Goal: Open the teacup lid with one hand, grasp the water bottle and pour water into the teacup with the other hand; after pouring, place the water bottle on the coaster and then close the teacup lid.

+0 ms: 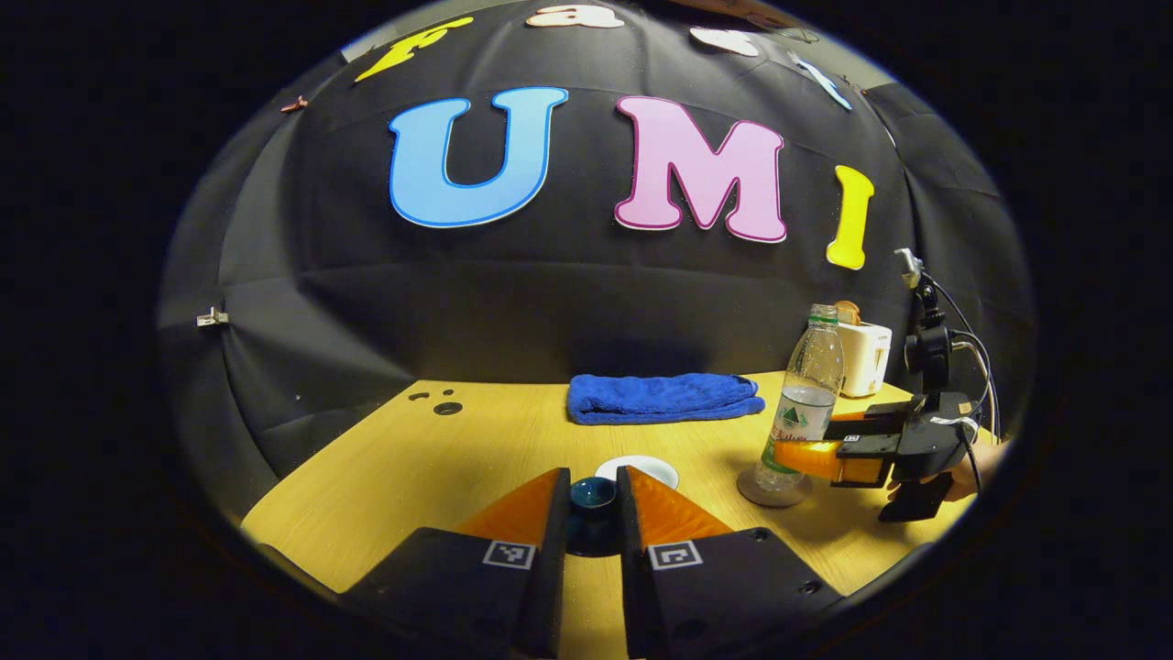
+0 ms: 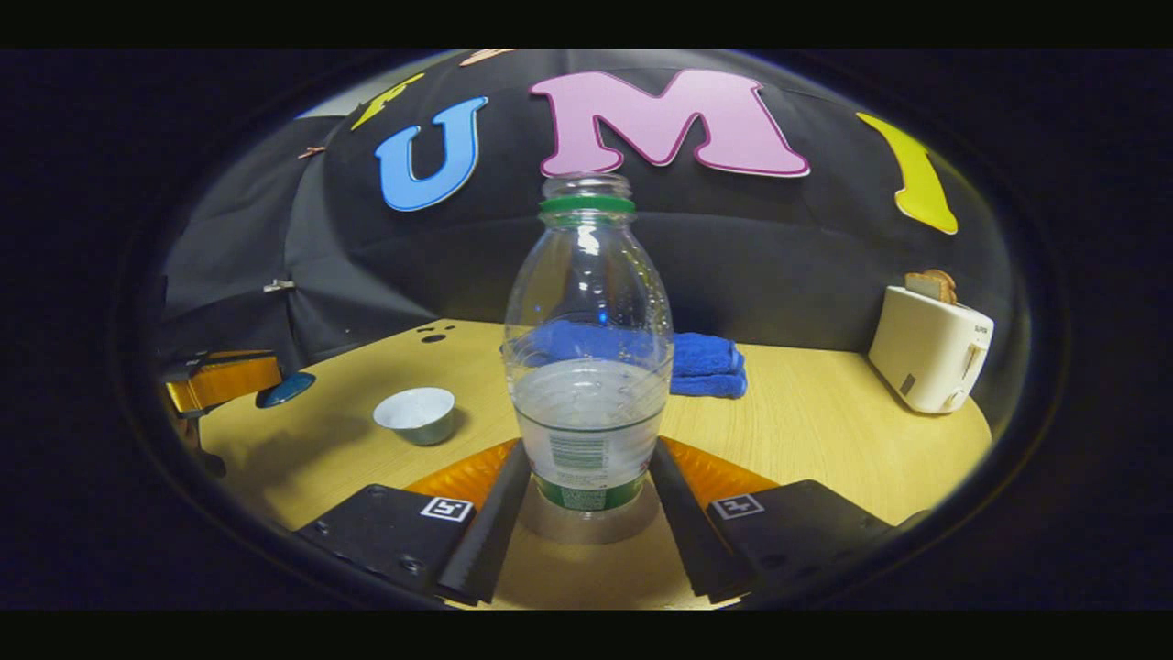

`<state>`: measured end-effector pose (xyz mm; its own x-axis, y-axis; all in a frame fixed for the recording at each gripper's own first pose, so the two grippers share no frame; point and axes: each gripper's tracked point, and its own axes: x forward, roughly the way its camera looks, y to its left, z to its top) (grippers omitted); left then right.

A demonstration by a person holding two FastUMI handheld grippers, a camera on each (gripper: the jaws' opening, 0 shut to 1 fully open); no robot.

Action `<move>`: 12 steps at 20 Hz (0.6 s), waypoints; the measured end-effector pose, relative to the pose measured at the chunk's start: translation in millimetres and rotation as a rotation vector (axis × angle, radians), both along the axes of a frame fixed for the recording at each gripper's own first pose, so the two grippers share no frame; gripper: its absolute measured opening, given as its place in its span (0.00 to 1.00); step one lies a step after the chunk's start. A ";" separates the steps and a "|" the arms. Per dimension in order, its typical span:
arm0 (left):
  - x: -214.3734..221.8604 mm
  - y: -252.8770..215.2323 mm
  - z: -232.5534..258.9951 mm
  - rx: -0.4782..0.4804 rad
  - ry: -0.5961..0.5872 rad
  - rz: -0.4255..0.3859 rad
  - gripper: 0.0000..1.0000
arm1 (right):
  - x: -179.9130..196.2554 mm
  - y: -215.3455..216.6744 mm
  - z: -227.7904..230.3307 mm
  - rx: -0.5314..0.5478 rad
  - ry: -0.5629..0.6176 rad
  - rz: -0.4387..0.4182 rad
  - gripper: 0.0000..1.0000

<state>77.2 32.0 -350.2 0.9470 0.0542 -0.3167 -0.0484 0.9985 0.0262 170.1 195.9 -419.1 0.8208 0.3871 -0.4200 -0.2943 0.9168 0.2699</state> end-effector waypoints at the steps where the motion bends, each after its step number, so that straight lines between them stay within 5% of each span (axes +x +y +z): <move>1: 1.4 -2.3 0.1 -0.001 -0.003 -0.005 0.30 | -1.3 0.2 -2.5 0.002 0.007 -0.001 0.79; 12: 54.9 -23.2 -17.4 0.008 -0.041 -0.062 0.27 | -49.5 -11.4 -10.6 0.060 0.101 -0.086 0.93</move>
